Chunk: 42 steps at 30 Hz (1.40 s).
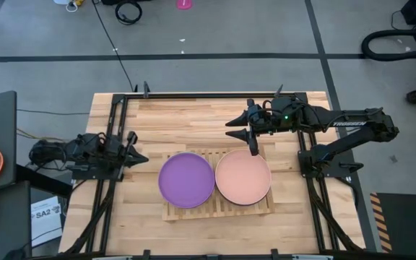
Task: Place and stack plates onto a shelf
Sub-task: Return to Home Position
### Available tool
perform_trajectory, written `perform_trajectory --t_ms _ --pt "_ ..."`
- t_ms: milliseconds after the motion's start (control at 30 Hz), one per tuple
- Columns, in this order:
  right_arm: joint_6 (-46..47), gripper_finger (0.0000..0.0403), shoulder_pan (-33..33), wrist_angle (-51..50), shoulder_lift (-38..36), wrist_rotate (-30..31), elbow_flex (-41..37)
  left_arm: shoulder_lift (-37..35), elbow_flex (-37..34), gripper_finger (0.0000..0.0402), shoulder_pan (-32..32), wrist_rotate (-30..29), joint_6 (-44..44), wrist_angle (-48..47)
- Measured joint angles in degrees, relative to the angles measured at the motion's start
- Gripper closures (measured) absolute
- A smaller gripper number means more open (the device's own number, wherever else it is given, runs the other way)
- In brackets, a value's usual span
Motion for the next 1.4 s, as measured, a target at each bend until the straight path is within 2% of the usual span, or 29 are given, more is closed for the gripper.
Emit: perform_trajectory --t_ms 433,767,867,1033,1267,1400 --pt "0.01 0.0249 0.00 0.07 0.00 -0.02 0.00 0.00 -9.68 0.0388 0.02 0.01 0.28 10.49" --pt "3.47 0.0250 0.01 0.46 -0.19 -0.44 0.00 0.07 -9.72 0.0388 0.04 -0.04 0.76 10.48" --pt "3.65 0.0257 0.00 0.46 -0.88 -2.20 0.00 0.07 -9.72 0.0388 0.04 -0.04 0.81 10.48" --pt "3.67 0.0294 0.02 0.03 -3.60 -7.17 0.00 0.07 -9.74 0.0388 0.04 -0.06 0.73 10.45" --pt "1.36 0.0389 0.02 -5.94 -10.33 -9.25 0.00 0.07 -9.74 0.0388 0.04 -0.09 0.02 10.43" --pt "0.24 0.0386 0.02 -12.04 -15.08 -9.25 0.00 0.07 -9.76 0.0388 0.03 -0.13 -0.04 10.42"
